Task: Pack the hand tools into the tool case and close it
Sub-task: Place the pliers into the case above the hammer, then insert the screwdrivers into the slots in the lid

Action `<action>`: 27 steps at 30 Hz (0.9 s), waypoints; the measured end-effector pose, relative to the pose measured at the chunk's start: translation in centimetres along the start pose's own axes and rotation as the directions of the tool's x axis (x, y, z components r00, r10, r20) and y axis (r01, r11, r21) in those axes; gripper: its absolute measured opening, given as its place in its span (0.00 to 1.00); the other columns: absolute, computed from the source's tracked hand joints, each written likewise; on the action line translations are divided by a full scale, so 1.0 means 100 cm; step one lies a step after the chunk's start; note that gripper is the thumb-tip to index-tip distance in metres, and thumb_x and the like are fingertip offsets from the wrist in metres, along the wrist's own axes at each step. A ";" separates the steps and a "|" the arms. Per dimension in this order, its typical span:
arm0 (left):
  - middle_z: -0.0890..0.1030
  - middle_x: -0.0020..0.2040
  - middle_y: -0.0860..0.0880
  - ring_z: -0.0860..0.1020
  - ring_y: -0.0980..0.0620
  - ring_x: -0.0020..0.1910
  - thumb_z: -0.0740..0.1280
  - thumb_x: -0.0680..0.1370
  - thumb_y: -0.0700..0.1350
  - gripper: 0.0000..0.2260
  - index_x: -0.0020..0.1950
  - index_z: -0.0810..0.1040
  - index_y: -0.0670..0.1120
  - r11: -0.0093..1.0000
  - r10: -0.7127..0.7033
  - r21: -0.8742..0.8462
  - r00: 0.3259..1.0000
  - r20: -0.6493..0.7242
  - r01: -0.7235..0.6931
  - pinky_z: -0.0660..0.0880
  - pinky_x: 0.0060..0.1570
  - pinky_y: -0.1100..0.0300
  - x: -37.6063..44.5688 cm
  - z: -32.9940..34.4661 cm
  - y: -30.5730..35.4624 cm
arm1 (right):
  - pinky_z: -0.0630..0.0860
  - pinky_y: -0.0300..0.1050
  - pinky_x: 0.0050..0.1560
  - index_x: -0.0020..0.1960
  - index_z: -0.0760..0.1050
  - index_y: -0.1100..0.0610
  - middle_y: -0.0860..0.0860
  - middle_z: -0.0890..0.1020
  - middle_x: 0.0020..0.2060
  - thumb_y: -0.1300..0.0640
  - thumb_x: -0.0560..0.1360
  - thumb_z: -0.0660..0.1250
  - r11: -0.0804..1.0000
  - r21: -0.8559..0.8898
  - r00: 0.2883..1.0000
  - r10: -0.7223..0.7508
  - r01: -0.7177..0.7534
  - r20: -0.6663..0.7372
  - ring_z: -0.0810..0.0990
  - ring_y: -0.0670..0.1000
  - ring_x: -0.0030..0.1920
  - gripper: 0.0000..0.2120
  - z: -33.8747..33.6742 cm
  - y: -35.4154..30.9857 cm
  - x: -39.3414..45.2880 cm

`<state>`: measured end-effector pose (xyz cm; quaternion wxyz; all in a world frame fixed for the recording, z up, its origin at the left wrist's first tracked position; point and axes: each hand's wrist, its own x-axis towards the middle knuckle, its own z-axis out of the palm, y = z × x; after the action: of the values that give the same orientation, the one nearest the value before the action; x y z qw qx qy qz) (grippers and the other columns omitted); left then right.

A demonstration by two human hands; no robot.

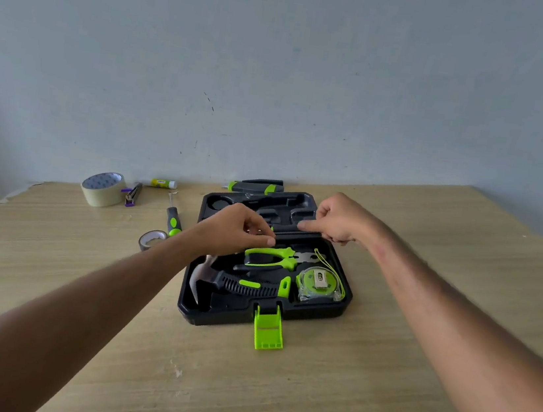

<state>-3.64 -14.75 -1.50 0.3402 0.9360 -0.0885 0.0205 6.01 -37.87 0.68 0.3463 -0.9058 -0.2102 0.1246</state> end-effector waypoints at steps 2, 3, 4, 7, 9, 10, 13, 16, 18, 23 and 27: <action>0.74 0.30 0.57 0.70 0.60 0.30 0.75 0.75 0.53 0.04 0.45 0.87 0.55 0.999 -0.007 0.033 0.992 -0.128 0.011 0.67 0.35 0.61 0.003 -0.003 -0.011 | 0.71 0.42 0.32 0.38 0.75 0.56 0.50 0.80 0.29 0.47 0.74 0.76 0.999 -0.007 0.996 -0.053 0.052 -0.074 0.73 0.49 0.26 0.16 0.007 -0.006 0.009; 0.76 0.31 0.57 0.72 0.60 0.30 0.74 0.75 0.53 0.04 0.44 0.86 0.55 0.998 -0.011 0.057 0.983 -0.182 0.021 0.68 0.36 0.61 0.006 -0.005 -0.017 | 0.72 0.42 0.34 0.39 0.76 0.56 0.49 0.81 0.31 0.47 0.74 0.76 0.997 -0.026 0.991 -0.079 0.077 -0.112 0.75 0.48 0.29 0.15 0.011 -0.010 0.016; 0.79 0.33 0.56 0.74 0.59 0.33 0.73 0.76 0.53 0.04 0.44 0.86 0.55 0.996 -0.015 0.079 0.975 -0.224 0.034 0.70 0.36 0.59 0.009 -0.007 -0.024 | 0.71 0.42 0.34 0.40 0.78 0.56 0.48 0.80 0.32 0.47 0.74 0.76 0.994 -0.038 0.984 -0.106 0.101 -0.142 0.76 0.48 0.31 0.14 0.015 -0.013 0.022; 0.81 0.43 0.56 0.79 0.55 0.44 0.71 0.76 0.54 0.07 0.49 0.85 0.55 0.984 -0.020 0.160 0.954 -0.299 0.071 0.77 0.51 0.51 0.025 -0.019 -0.045 | 0.69 0.41 0.33 0.42 0.82 0.56 0.45 0.78 0.29 0.49 0.74 0.76 0.984 -0.007 0.966 -0.174 0.176 -0.190 0.74 0.45 0.29 0.11 0.025 -0.022 0.053; 0.80 0.52 0.55 0.78 0.50 0.55 0.69 0.76 0.58 0.13 0.58 0.83 0.55 0.960 -0.039 0.250 0.948 -0.316 0.123 0.73 0.62 0.49 0.030 -0.025 -0.052 | 0.71 0.42 0.35 0.43 0.83 0.55 0.45 0.79 0.31 0.49 0.74 0.76 0.979 -0.014 0.955 -0.201 0.203 -0.217 0.76 0.45 0.32 0.09 0.031 -0.024 0.066; 0.79 0.57 0.52 0.77 0.48 0.60 0.68 0.77 0.61 0.18 0.62 0.81 0.54 0.940 -0.067 0.299 0.947 -0.314 0.166 0.70 0.65 0.49 0.037 -0.030 -0.058 | 0.73 0.42 0.38 0.46 0.84 0.54 0.46 0.81 0.34 0.49 0.74 0.76 0.977 -0.021 0.953 -0.212 0.213 -0.218 0.78 0.45 0.35 0.09 0.033 -0.026 0.079; 0.75 0.69 0.47 0.72 0.43 0.69 0.57 0.73 0.73 0.35 0.72 0.74 0.53 0.890 -0.185 0.362 0.944 -0.272 0.279 0.65 0.70 0.46 0.050 -0.030 -0.070 | 0.77 0.45 0.45 0.53 0.85 0.54 0.48 0.84 0.43 0.50 0.74 0.76 0.974 -0.064 0.953 -0.225 0.216 -0.202 0.82 0.50 0.44 0.10 0.042 -0.028 0.113; 0.71 0.75 0.46 0.68 0.40 0.73 0.53 0.74 0.74 0.38 0.77 0.67 0.52 0.863 -0.234 0.391 0.939 -0.251 0.319 0.63 0.72 0.44 0.054 -0.018 -0.080 | 0.79 0.48 0.54 0.57 0.85 0.53 0.49 0.85 0.49 0.50 0.75 0.74 0.963 -0.164 0.953 -0.241 0.212 -0.185 0.82 0.53 0.51 0.13 0.048 -0.033 0.144; 0.69 0.76 0.47 0.67 0.40 0.74 0.54 0.78 0.71 0.36 0.78 0.65 0.51 0.854 -0.210 0.422 0.943 -0.259 0.305 0.63 0.72 0.43 0.055 -0.014 -0.083 | 0.79 0.52 0.57 0.58 0.85 0.54 0.51 0.86 0.53 0.50 0.75 0.74 0.941 -0.267 0.956 -0.254 0.209 -0.144 0.82 0.55 0.55 0.14 0.051 -0.040 0.158; 0.69 0.76 0.47 0.67 0.41 0.73 0.56 0.79 0.69 0.34 0.78 0.64 0.50 0.863 -0.192 0.413 0.945 -0.266 0.291 0.65 0.70 0.44 0.054 -0.016 -0.081 | 0.80 0.50 0.57 0.58 0.83 0.54 0.55 0.83 0.55 0.50 0.69 0.80 0.893 -0.414 0.979 -0.202 0.175 -0.022 0.82 0.56 0.53 0.19 0.059 -0.057 0.186; 0.70 0.76 0.47 0.67 0.41 0.73 0.56 0.79 0.68 0.33 0.79 0.64 0.50 0.875 -0.192 0.390 0.945 -0.264 0.287 0.65 0.71 0.44 0.054 -0.016 -0.081 | 0.79 0.50 0.55 0.61 0.80 0.55 0.56 0.79 0.58 0.62 0.73 0.75 0.839 -0.519 0.980 -0.199 0.165 -0.011 0.81 0.57 0.53 0.17 0.064 -0.062 0.191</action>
<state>3.11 -8.45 -4.88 0.1367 0.9830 0.0730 0.0988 18.62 -21.09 -1.29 0.1083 -0.9447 -0.3096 0.0009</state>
